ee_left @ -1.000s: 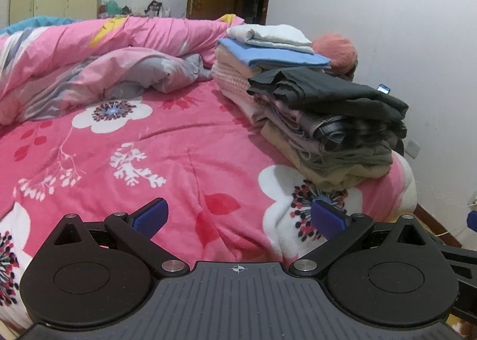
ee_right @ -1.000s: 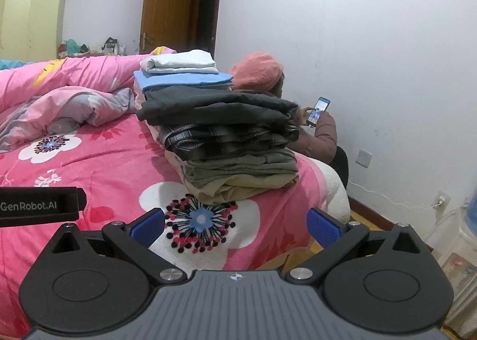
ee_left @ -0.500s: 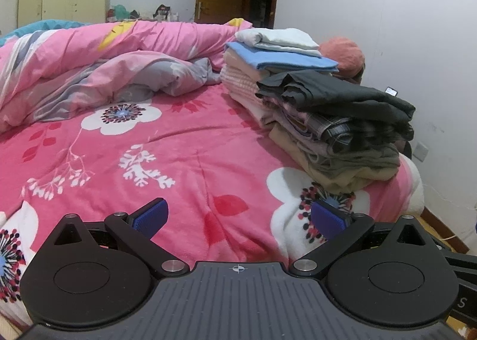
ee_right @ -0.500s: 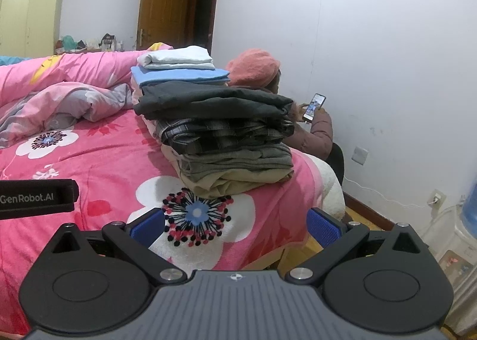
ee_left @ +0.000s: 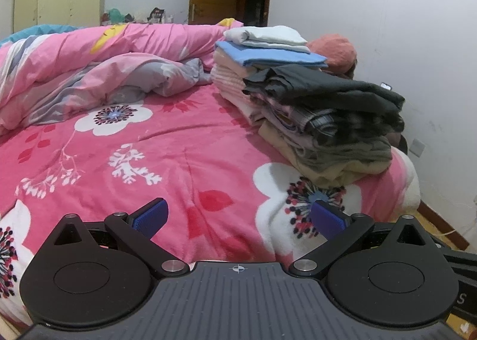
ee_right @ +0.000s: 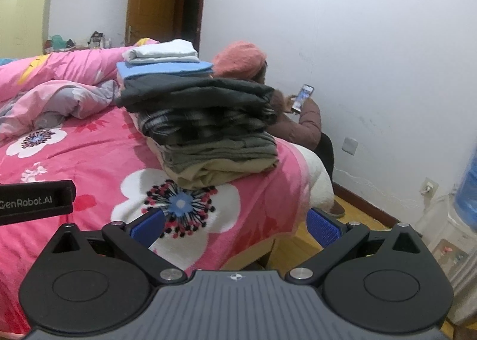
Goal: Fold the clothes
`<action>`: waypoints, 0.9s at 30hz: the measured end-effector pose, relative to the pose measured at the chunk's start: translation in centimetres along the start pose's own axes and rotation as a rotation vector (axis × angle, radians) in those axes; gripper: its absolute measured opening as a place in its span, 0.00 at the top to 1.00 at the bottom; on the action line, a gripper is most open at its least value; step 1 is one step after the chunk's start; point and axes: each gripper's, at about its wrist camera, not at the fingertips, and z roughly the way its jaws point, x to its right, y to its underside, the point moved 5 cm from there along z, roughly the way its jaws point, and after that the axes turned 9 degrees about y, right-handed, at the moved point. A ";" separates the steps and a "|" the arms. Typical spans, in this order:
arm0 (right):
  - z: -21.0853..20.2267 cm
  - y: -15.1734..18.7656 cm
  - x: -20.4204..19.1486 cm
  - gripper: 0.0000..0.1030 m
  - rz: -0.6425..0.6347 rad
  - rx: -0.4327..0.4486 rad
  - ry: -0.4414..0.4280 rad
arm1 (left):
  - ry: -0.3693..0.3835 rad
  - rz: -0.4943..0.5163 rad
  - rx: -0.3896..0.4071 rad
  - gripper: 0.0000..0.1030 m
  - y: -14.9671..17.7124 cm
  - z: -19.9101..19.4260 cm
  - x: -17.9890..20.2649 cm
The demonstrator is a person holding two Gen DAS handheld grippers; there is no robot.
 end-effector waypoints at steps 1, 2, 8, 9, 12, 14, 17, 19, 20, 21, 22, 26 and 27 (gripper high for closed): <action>0.1 0.1 0.3 0.00 0.004 -0.004 0.005 | 0.002 0.006 -0.004 0.00 0.2 0.1 0.3; 0.2 0.3 0.5 0.00 0.009 -0.009 0.009 | 0.004 0.012 -0.009 0.00 0.3 0.2 0.6; 0.4 0.9 1.7 0.00 0.025 -0.027 0.024 | 0.011 0.034 -0.024 0.00 0.8 0.4 1.6; 0.5 1.0 1.7 0.00 0.026 -0.028 0.026 | 0.010 0.033 -0.022 0.00 0.7 0.3 1.6; 0.6 1.0 2.0 0.00 0.030 -0.033 0.031 | 0.007 0.031 -0.016 0.00 0.6 0.1 1.6; 0.5 1.1 2.1 0.00 0.033 -0.031 0.032 | 0.006 0.031 -0.016 0.00 0.7 0.0 1.6; 0.4 1.0 2.1 0.00 0.034 -0.028 0.035 | 0.004 0.031 -0.018 0.00 0.7 0.0 1.7; 0.3 1.0 2.0 0.00 0.030 -0.026 0.033 | 0.001 0.029 -0.019 0.00 0.7 0.0 1.6; 0.3 1.0 2.0 0.00 0.029 -0.026 0.032 | 0.000 0.028 -0.018 0.00 0.6 0.0 1.6; 0.3 0.9 2.0 0.00 0.027 -0.025 0.031 | -0.001 0.027 -0.017 0.00 0.5 0.0 1.6; 0.3 0.8 1.9 0.00 0.025 -0.023 0.030 | -0.003 0.027 -0.015 0.00 0.5 0.0 1.5; 0.2 0.6 1.7 0.00 0.017 -0.019 0.027 | -0.006 0.025 -0.011 0.00 0.4 -0.2 1.3; 0.1 0.6 1.6 0.00 0.015 -0.018 0.027 | -0.006 0.024 -0.011 0.00 0.4 -0.2 1.3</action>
